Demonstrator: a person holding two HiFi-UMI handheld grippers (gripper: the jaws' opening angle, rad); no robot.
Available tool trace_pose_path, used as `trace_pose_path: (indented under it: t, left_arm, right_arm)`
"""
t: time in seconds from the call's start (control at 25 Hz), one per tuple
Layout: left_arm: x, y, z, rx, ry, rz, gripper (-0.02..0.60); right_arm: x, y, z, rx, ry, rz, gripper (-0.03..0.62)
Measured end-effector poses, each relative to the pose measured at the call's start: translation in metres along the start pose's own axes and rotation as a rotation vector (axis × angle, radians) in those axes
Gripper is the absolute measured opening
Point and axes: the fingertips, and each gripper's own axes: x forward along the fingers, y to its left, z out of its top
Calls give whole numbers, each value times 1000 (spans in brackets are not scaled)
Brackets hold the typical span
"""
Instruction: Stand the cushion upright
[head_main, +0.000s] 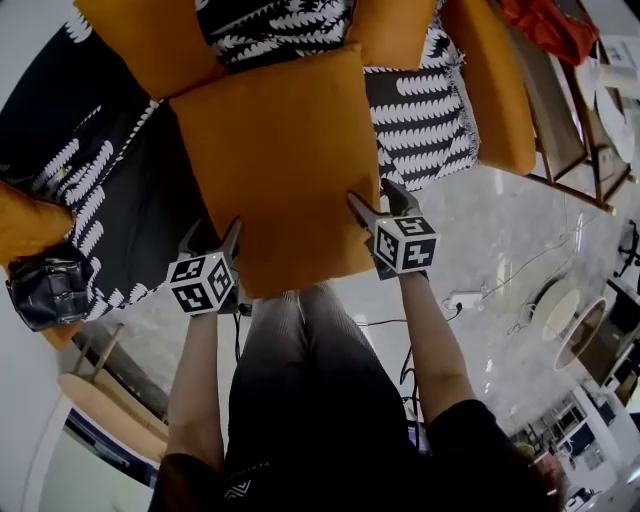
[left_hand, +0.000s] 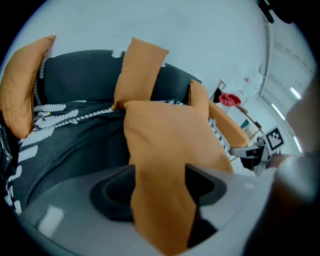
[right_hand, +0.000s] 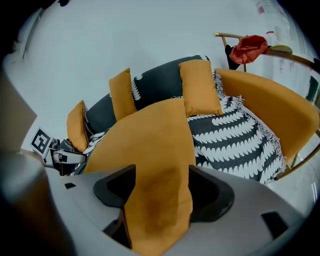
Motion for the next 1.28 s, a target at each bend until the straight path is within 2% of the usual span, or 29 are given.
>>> trace_pose_path:
  t: [0.2, 0.48, 0.84, 1.04, 1.28]
  left_arm:
    - [15, 12, -4, -42, 8, 5, 329]
    - [30, 19, -10, -113, -2, 0, 374]
    - [37, 26, -15, -111, 1, -57, 390]
    - [46, 23, -16, -127, 15, -87, 388]
    - [46, 20, -17, -141, 25, -124, 349]
  right_arm:
    - [16, -13, -4, 61, 12, 14, 339]
    - [33, -21, -10, 86, 21, 46, 373]
    - [49, -19, -18, 80, 42, 96, 414]
    - [52, -16, -17, 72, 65, 118, 408]
    - [52, -7, -17, 59, 81, 121, 342]
